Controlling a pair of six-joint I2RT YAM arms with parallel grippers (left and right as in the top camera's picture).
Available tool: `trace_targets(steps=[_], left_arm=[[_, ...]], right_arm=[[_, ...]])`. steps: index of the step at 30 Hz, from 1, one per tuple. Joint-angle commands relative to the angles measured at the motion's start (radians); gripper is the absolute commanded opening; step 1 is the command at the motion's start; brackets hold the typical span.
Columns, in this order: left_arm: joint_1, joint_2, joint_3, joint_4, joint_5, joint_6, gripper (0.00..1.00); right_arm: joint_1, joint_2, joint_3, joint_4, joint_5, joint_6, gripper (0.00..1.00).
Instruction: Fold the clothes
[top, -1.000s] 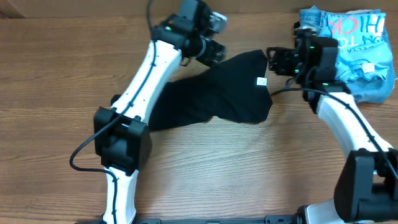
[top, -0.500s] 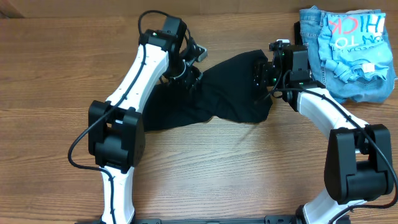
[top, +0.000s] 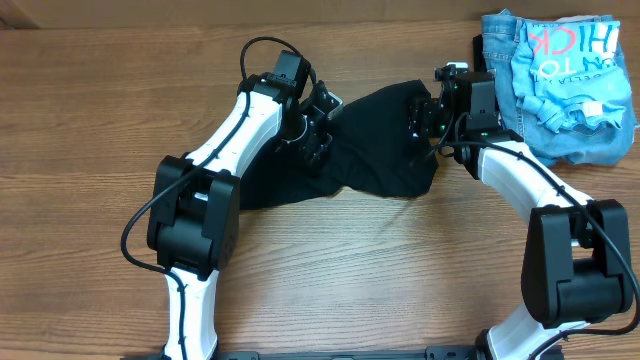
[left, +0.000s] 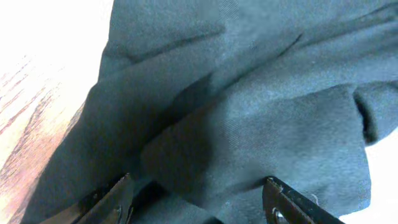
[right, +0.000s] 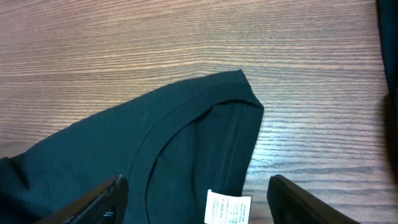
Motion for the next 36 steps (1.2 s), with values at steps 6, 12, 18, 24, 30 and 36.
trace_targets(steps=[6, 12, 18, 24, 30, 36], left_arm=[[-0.002, -0.008, -0.027, 0.007, 0.104, 0.014, 0.70], [-0.021, -0.008, -0.027, 0.008, 0.148, 0.015, 0.27], [-0.020, -0.103, 0.166, -0.058, 0.305, 0.015, 0.04], [-0.082, -0.287, 0.306, -0.120, 0.050, 0.033, 0.04], [-0.162, -0.363, 0.306, -0.124, -0.120, 0.076, 0.04], [-0.163, -0.363, 0.306, -0.095, -0.144, 0.076, 0.06]], right_arm=[[-0.001, 0.006, 0.020, 0.006, 0.024, -0.004, 0.80], [-0.001, 0.006, 0.020, 0.006, 0.066, -0.004, 0.75], [-0.009, -0.061, 0.023, -0.021, 0.130, -0.053, 0.67], [-0.010, -0.134, 0.023, -0.025, 0.106, -0.053, 0.66], [-0.009, -0.137, 0.022, -0.032, 0.105, -0.053, 0.66], [-0.013, -0.286, 0.072, -0.217, -0.079, -0.292, 0.61]])
